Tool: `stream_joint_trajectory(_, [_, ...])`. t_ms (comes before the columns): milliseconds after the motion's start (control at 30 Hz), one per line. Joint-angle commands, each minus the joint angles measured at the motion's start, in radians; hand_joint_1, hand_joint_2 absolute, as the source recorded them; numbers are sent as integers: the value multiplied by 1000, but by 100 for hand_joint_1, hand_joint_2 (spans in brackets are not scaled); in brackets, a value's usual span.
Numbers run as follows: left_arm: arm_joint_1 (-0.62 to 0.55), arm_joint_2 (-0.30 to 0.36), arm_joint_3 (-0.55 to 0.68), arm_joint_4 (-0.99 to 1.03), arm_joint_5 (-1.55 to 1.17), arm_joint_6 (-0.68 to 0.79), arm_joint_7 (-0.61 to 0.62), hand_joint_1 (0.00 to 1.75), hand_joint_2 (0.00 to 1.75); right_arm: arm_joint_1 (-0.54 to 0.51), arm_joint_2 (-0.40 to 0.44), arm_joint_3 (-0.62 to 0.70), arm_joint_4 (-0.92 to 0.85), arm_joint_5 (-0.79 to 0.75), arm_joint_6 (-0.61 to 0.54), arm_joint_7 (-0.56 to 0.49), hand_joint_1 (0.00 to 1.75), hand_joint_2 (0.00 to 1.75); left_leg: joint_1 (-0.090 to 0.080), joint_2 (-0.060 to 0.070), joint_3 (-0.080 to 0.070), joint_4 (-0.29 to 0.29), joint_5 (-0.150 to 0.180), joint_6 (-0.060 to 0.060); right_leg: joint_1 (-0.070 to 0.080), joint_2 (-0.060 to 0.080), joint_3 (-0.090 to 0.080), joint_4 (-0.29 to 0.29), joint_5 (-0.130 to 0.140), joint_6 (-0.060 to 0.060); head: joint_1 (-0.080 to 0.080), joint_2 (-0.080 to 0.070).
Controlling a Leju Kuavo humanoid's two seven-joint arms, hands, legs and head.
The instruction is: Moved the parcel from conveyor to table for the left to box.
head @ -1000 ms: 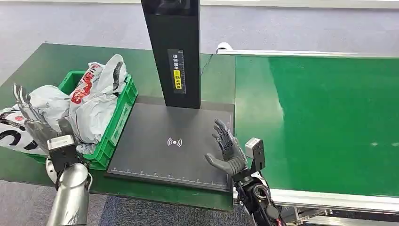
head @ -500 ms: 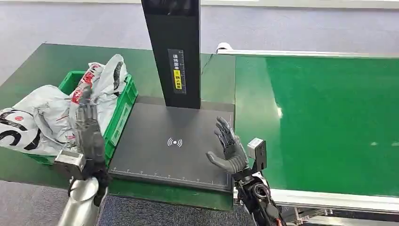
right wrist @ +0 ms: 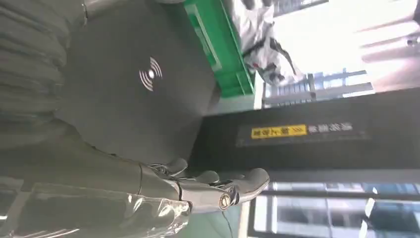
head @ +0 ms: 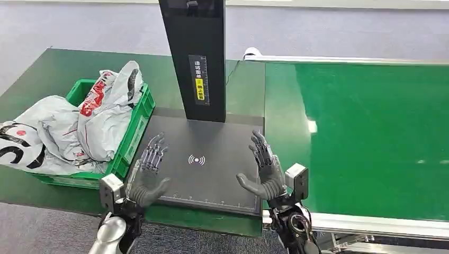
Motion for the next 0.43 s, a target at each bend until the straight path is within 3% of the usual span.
stream_joint_trajectory(33, [-11, -2, -2, 95, -5, -10, 11, 0, 175, 7, -10, -21, -57, 17, -20, 0, 0, 175, 0, -2, 1, -2, 1, 0, -1, 0, 1, -1, 1, 0, 0, 0])
stream_joint_trajectory(300, [-10, -2, -1, 92, -5, -12, 12, 0, 175, 10, -9, -21, -57, 17, -22, 0, 0, 175, 0, -1, 0, -1, 0, 0, 0, 0, 0, -1, 0, 0, 0, 0])
stream_joint_trajectory(433, [-10, -9, 5, 94, -15, -14, 34, 0, 175, 25, 4, -47, -84, 38, -110, 5, 0, 175, 0, -2, 0, -1, 1, 0, 0, 0, 1, -1, 0, 0, 0, 0])
